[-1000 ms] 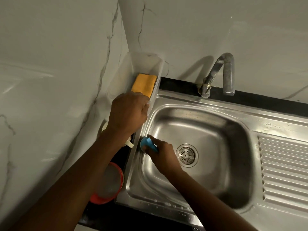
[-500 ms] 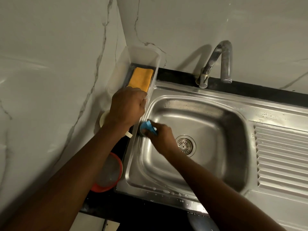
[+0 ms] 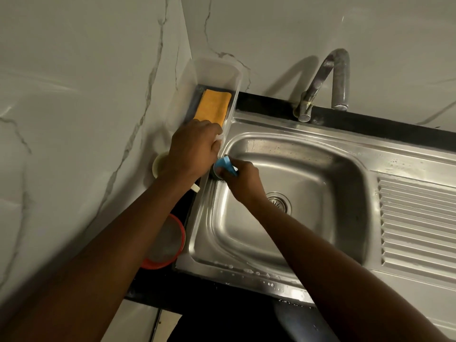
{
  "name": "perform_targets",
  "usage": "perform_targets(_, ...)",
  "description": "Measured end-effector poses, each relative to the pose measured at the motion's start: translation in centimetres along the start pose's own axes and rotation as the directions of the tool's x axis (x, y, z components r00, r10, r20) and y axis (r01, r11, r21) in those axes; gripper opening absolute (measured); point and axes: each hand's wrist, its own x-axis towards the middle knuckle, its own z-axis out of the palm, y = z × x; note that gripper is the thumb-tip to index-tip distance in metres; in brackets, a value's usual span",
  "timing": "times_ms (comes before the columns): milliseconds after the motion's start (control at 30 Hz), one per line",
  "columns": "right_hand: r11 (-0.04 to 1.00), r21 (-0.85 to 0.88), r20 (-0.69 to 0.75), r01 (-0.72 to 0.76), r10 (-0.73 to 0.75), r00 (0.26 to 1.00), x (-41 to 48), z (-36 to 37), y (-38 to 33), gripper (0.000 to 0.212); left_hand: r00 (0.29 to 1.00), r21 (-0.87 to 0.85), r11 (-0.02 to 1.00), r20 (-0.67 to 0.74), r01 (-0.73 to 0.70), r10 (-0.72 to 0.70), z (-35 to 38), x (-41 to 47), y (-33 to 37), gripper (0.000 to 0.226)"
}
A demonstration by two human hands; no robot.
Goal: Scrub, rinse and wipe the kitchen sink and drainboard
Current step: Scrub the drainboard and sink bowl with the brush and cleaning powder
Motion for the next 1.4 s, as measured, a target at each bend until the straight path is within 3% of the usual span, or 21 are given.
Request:
perform_targets(100,0.999,0.025,0.001,-0.046,0.046,0.999,-1.1,0.5,0.6,0.039,1.000,-0.010,1.000,-0.023,-0.020,0.020,-0.9,-0.5,0.4,0.039)
perform_targets(200,0.997,0.020,0.125,-0.074,0.071,0.990,-5.7,1.1,2.2,0.042,0.997,-0.029,0.999,-0.070,-0.027,0.025,-1.6,-1.7,0.6,0.045)
perform_targets(333,0.996,-0.086,0.274,-0.010,0.033,0.961,-11.9,0.8,3.5,0.048,0.993,-0.121,0.993,-0.110,0.018,-0.032,-1.7,-4.3,0.8,0.037)
perform_targets(500,0.981,-0.173,0.234,0.090,-0.048,0.971,-8.0,1.7,2.3,0.048,0.990,-0.144,0.989,-0.134,0.024,-0.043,-1.8,-6.2,1.0,0.028)
perform_targets(700,0.983,-0.181,0.160,0.025,0.005,0.987,-6.3,2.5,1.9,0.047,0.991,-0.152,0.988,-0.124,0.032,-0.051,-2.6,-7.7,1.1,0.017)
perform_targets(833,0.968,-0.249,0.254,0.021,0.044,0.966,-10.0,2.5,1.5,0.048,0.990,-0.236,0.970,-0.111,0.059,-0.088,-3.7,-8.9,2.5,0.011)
perform_targets(1000,0.875,-0.443,0.449,0.194,0.029,0.893,-15.0,2.2,0.0,0.053,0.978,-0.295,0.943,-0.089,0.153,-0.186,-4.1,-10.3,4.6,0.014)
perform_targets(1233,0.848,-0.523,0.472,0.088,0.202,0.858,-15.5,-8.8,3.9,0.040,0.960,-0.258,0.933,-0.056,0.250,-0.273,-4.8,-12.1,5.7,0.010)
perform_targets(1400,0.855,-0.502,0.489,0.133,0.154,0.858,-14.2,-6.6,2.9,0.047,0.954,-0.243,0.926,-0.003,0.290,-0.300,-5.3,-14.1,6.7,0.011)
